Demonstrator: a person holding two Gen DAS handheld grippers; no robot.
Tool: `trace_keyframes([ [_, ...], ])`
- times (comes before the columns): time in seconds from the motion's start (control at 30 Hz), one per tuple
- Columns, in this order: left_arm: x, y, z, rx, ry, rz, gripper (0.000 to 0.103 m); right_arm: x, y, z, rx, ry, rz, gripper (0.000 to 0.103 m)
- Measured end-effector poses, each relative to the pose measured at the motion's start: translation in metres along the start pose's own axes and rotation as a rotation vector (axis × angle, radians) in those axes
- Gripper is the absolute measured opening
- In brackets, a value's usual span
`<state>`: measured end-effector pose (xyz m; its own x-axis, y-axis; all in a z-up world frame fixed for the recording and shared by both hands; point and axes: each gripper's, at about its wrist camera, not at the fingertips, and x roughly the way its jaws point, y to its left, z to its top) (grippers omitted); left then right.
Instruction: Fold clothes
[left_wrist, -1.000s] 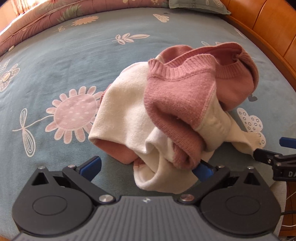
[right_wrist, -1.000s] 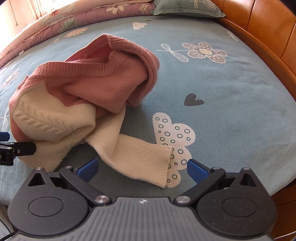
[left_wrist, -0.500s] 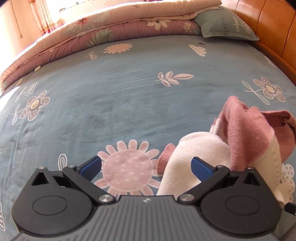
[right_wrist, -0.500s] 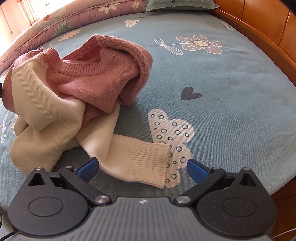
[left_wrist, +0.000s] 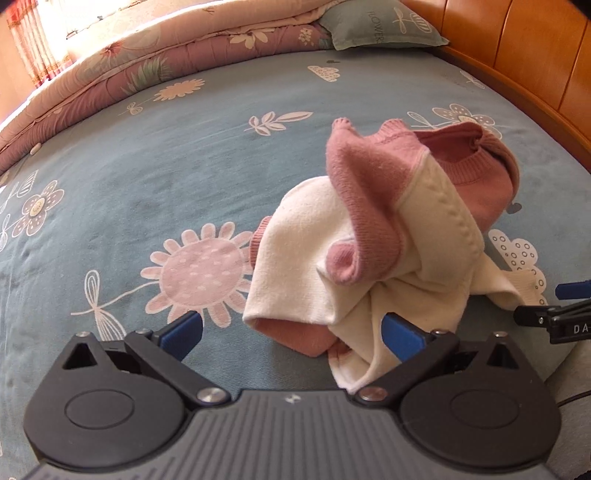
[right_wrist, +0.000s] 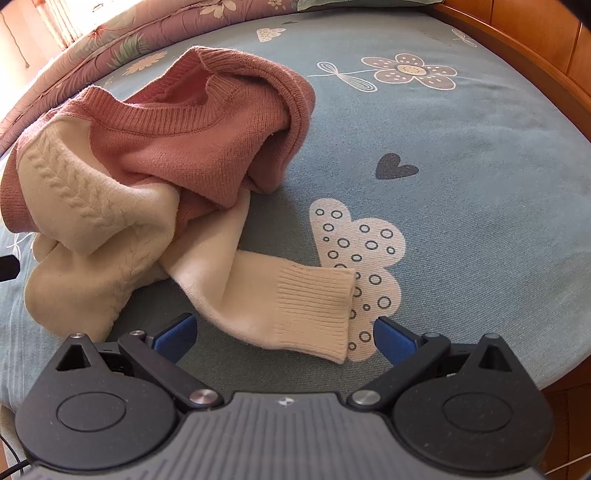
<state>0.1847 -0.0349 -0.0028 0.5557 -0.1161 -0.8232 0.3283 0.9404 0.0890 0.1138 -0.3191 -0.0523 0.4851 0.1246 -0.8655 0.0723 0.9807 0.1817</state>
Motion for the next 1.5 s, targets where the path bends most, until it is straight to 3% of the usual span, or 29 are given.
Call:
trace_keyframes([
  [0.13,0.035,-0.017,0.019,0.072,-0.045,0.041,0.102,-0.005,0.002,0.001,0.000,-0.009,0.004,0.103],
  [0.23,0.056,-0.013,0.033,0.046,-0.030,0.014,0.103,-0.008,0.003,0.003,-0.004,-0.018,0.002,0.103],
  [0.33,0.058,0.007,0.046,-0.009,-0.065,0.014,0.103,-0.007,0.003,0.005,-0.008,-0.019,-0.005,0.103],
  [0.47,0.065,0.055,0.065,-0.127,-0.081,0.119,0.103,0.001,0.002,0.009,0.002,-0.008,-0.003,0.103],
  [0.53,0.072,0.079,0.072,-0.159,-0.060,0.133,0.103,0.003,0.003,0.010,0.003,-0.006,0.001,0.103],
  [0.7,0.057,0.073,0.056,-0.088,-0.069,0.059,0.102,0.003,0.004,0.011,0.003,-0.013,0.009,0.103],
  [0.83,0.042,0.039,0.040,0.047,-0.114,-0.071,0.102,0.005,0.005,0.010,0.010,-0.008,0.016,0.103],
  [1.03,0.078,0.008,0.045,0.181,-0.093,-0.150,0.103,0.005,0.007,0.005,0.009,-0.005,0.030,0.103],
  [1.23,0.107,0.035,0.040,0.064,-0.056,-0.322,0.103,0.005,0.004,0.001,0.021,-0.008,0.048,0.103],
  [1.33,0.108,0.035,0.033,0.080,-0.074,-0.318,0.103,0.005,0.001,0.000,0.028,-0.011,0.058,0.103],
  [1.5,0.081,0.027,0.041,0.189,-0.113,-0.222,0.102,0.005,-0.004,-0.001,0.039,-0.016,0.074,0.103],
])
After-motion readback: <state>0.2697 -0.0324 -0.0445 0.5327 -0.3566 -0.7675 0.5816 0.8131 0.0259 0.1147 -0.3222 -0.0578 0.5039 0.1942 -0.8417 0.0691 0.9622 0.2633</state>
